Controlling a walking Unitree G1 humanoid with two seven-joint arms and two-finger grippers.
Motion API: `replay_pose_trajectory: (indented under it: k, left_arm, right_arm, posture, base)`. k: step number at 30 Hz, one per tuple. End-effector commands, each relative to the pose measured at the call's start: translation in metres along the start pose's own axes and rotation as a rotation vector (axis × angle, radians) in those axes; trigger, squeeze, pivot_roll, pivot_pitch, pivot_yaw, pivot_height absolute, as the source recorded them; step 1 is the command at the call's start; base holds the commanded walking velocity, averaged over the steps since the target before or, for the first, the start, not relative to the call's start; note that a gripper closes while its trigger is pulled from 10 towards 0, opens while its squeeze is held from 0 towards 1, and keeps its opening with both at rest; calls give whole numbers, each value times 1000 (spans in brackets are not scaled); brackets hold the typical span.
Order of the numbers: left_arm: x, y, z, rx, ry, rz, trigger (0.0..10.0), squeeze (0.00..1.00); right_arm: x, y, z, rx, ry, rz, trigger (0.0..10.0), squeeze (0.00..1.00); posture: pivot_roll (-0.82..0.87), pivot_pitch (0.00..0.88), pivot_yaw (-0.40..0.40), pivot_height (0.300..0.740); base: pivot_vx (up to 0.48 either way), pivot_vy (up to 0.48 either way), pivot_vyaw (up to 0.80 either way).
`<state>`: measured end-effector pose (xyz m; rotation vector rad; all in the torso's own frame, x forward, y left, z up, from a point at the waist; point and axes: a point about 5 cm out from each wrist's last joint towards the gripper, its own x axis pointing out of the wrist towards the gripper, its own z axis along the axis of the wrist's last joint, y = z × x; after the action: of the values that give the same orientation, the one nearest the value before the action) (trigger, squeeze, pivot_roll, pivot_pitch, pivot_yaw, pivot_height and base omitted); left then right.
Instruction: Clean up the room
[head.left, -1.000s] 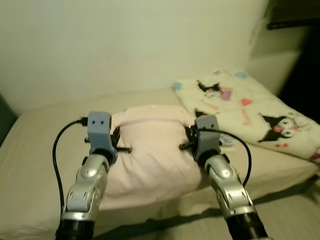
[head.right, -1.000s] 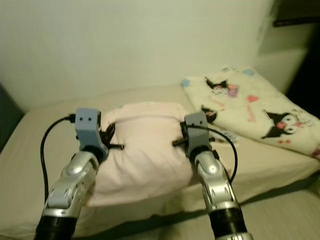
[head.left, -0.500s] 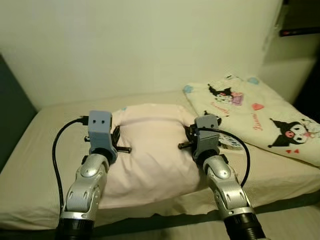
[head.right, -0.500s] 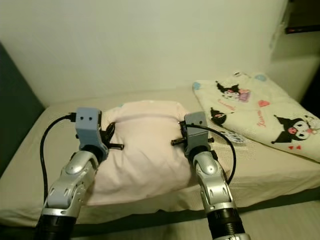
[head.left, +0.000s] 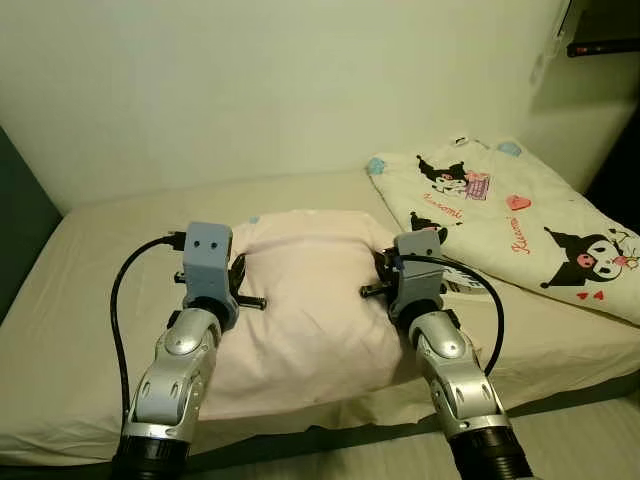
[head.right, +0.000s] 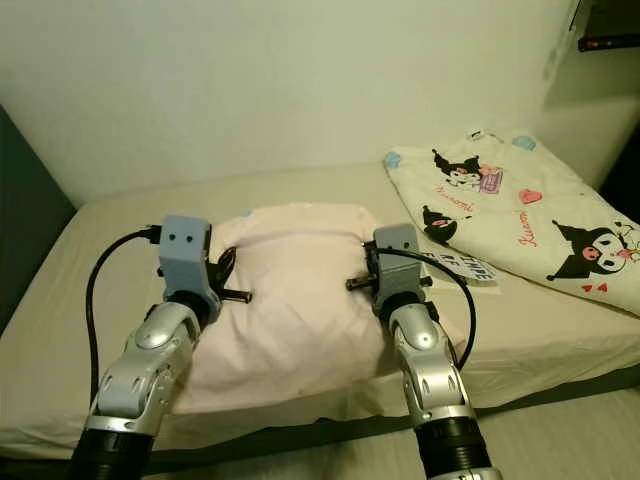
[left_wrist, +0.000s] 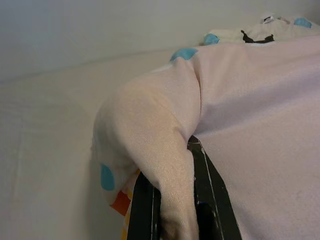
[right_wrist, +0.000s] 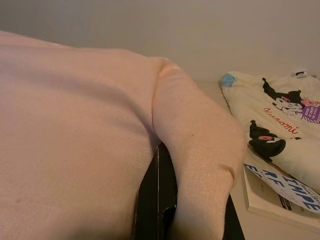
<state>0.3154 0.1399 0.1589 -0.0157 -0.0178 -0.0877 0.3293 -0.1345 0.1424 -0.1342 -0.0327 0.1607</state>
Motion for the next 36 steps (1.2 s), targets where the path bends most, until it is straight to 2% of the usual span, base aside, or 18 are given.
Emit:
replay_pose_trajectory:
  k: [1,6,14,23,36]
  left_arm:
    - [-2,5,-2,18,9,18,10000,0]
    - [-3,7,-5,15,19,31,10000,0]
    - [-13,22,-13,-60,38,78,10000,0]
    - [-17,24,-12,-40,34,75,10000,0]
    - [-14,25,-11,-29,40,82,10000,0]
  right_arm:
    - [-1,3,8,-34,-42,-8,10000,0]
    - [-1,4,8,-34,-42,-5,10000,0]
    - [-3,3,5,-2,-30,-2,10000,0]
    - [-4,5,2,11,-20,10,10000,0]
    - [-6,3,3,13,-26,0,10000,0]
  posture:
    - [-86,54,37,740]
    - [-89,60,36,740]
    - [-82,76,30,740]
    - [-78,76,27,740]
    - [-76,75,33,740]
  base:
    - [0,0,0]
    - [0,0,0]
    - [0,0,0]
    - [0,0,0]
    - [0,0,800]
